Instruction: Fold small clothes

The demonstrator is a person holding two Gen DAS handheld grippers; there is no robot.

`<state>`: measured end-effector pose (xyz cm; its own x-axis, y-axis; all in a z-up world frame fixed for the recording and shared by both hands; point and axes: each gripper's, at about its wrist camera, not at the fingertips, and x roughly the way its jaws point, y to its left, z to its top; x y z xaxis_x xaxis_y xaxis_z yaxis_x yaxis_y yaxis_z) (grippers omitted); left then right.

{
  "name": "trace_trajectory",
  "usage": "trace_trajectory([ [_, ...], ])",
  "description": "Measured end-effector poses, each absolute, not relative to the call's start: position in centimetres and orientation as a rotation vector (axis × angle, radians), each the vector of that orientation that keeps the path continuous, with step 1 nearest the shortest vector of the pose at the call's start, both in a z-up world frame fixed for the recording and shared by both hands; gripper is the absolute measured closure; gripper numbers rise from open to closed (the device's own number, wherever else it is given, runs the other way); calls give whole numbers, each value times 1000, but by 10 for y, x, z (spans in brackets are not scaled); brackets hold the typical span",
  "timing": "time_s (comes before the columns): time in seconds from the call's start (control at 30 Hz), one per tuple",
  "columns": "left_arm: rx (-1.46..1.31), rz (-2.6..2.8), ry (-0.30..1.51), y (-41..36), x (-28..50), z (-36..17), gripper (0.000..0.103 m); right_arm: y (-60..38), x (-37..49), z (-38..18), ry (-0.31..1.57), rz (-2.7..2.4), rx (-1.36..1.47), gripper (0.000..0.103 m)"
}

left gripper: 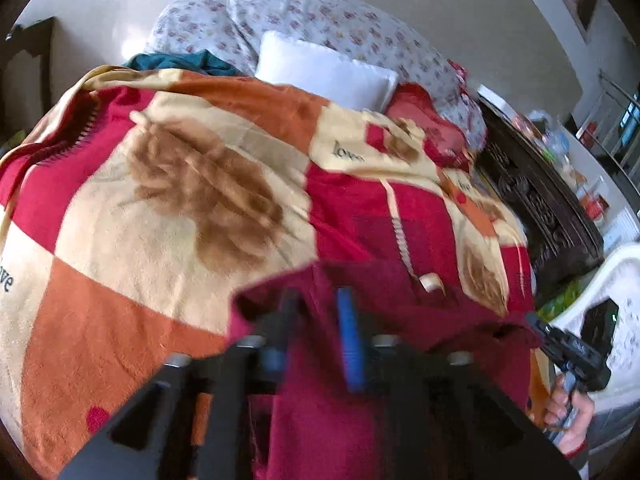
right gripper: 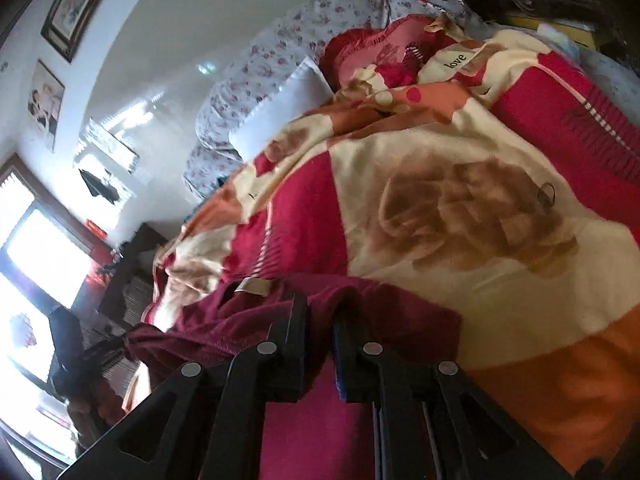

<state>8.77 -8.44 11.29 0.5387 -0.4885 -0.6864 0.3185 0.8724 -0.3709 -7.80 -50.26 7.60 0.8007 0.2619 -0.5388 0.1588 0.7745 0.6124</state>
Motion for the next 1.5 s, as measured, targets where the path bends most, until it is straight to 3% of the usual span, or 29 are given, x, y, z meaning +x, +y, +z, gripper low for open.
trace_trajectory([
  [0.07,-242,-446,831,-74,91,118,54,-506,-76,79,636,104,720,82],
  [0.1,-263,-445,834,-69,94,119,54,-508,-73,77,650,128,750,63],
  [0.13,-274,-442,845,-66,95,119,54,-511,-70,73,670,113,789,36],
  [0.17,-280,-437,855,-62,94,118,54,-513,-72,73,667,71,800,26],
  [0.2,-277,-439,858,-59,90,118,54,-516,-76,76,648,23,793,24],
  [0.33,-217,-460,863,-55,70,114,53,-520,-103,93,563,-3,786,24],
  [0.5,-226,-526,889,-51,37,97,43,-480,-106,102,630,38,598,24],
  [0.6,-219,-538,916,-51,19,81,42,-469,-90,89,674,26,561,27],
  [0.67,-181,-535,930,-53,12,70,42,-465,-75,79,708,8,531,52],
  [0.7,-162,-531,935,-55,10,68,42,-462,-67,76,733,2,500,87],
  [0.73,-141,-526,943,-57,9,64,42,-457,-59,74,757,-20,448,101],
  [0.9,-109,-521,943,-56,2,54,42,-475,-49,75,719,-278,316,101],
  [1.07,-100,-540,960,-53,-11,47,42,-485,-69,67,708,-148,483,100],
  [1.1,-98,-542,961,-52,-13,47,42,-483,-80,73,691,-129,490,95],
  [1.17,-99,-553,968,-51,-19,45,42,-480,-98,85,669,-96,490,64],
  [1.2,-99,-558,975,-51,-23,43,41,-477,-103,90,664,-72,486,34],
  [1.23,-98,-562,980,-51,-26,41,40,-473,-105,94,662,-46,482,20],
  [1.47,-87,-568,992,-57,-36,31,37,-449,-67,85,754,-51,358,23],
  [1.5,-83,-568,995,-58,-36,30,37,-450,-59,76,789,-61,357,38],
])
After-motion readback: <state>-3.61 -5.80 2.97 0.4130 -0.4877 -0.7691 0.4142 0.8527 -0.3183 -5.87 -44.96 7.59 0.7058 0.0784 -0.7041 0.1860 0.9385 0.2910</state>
